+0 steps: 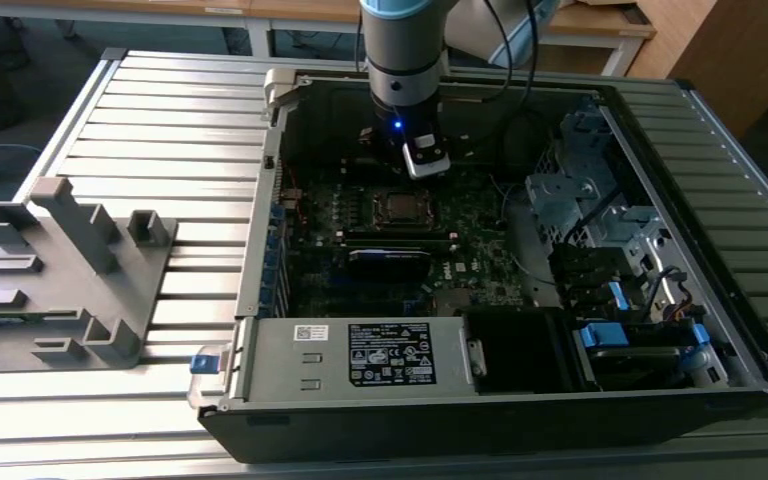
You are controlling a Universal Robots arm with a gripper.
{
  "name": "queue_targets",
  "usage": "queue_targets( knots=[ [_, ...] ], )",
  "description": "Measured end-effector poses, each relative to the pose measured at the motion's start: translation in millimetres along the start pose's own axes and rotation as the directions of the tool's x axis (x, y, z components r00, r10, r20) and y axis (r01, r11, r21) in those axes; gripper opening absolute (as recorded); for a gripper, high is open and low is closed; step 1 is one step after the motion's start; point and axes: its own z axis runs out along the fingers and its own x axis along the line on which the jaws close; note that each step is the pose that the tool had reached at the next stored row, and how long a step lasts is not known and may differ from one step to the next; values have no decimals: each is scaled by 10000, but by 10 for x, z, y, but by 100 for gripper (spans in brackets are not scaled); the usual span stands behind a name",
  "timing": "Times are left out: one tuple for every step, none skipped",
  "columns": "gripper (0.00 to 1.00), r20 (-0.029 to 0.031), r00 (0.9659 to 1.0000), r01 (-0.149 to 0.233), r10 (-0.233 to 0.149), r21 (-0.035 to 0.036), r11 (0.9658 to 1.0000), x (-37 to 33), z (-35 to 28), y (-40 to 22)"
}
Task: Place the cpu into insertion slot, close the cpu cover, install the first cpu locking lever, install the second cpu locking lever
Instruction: 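Install the first cpu locking lever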
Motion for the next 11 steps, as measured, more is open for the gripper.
queue_targets(
  knots=[
    [11, 13, 10000, 7, -7, 44, 10000, 0, 4, -1],
    [11, 26, 10000, 14, -15, 95, 10000, 1, 7, -2],
    [11, 39, 10000, 21, -22, 137, 9999, 1, 11, -3],
    [11, 48, 10000, 26, -27, 169, 9999, 2, 16, -4],
    [11, 55, 10000, 30, -31, 192, 9998, 2, 21, -5],
    [11, 59, 10000, 32, -33, 206, 9998, 3, 26, -6],
    [11, 60, 10000, 33, -34, 208, 9998, 3, 29, -7],
    [11, 66, 10000, 33, -34, 198, 9998, 3, 35, -6],
    [11, 65, 10000, 32, -33, 200, 9998, 3, 36, -7],
    [11, 64, 10000, 32, -33, 203, 9998, 4, 36, -7],
    [11, 62, 10000, 33, -34, 203, 9998, 4, 36, -7]
  ],
)
